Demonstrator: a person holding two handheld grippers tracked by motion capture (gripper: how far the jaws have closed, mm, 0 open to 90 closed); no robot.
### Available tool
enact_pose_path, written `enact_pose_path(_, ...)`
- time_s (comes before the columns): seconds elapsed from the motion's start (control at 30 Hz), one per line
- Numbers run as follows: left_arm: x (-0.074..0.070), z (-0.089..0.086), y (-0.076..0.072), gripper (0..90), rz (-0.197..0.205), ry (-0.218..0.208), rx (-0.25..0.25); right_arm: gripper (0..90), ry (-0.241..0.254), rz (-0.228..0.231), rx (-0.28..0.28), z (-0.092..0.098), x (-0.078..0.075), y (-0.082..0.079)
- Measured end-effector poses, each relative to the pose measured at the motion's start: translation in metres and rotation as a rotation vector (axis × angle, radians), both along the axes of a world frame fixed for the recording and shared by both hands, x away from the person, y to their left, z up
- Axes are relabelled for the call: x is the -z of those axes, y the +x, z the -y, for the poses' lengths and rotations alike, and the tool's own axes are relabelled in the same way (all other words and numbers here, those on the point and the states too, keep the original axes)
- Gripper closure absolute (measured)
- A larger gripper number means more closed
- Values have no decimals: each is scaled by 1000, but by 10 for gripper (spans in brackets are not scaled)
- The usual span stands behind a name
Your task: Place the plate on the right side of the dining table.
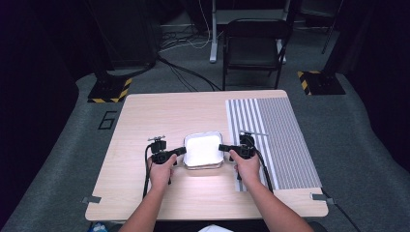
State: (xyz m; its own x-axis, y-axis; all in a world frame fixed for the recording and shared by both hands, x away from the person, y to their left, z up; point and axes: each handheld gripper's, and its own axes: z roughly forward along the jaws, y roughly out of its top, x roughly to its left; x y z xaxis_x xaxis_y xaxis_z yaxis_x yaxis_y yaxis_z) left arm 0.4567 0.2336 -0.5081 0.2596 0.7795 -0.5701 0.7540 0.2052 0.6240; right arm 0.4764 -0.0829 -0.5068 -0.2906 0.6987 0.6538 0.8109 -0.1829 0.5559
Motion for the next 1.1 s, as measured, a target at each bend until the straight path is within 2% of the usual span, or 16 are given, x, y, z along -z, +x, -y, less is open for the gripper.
enact_pose_path(0.5,2,2,0,772,0,7,17,729,-17,8,-3,2,-3,-2)
enact_pose_path(0.77,3,4,2,773,0,-1,19,736,-50,7,-8,3,-2,-3)
enact_pose_path(1.0,2,5,2,773,-4,1,23,771,-62,-13,-7,3,2,-1)
enact_pose_path(1.1,2,5,1,772,-2,2,22,776,-49,-24,-4,4,3,0)
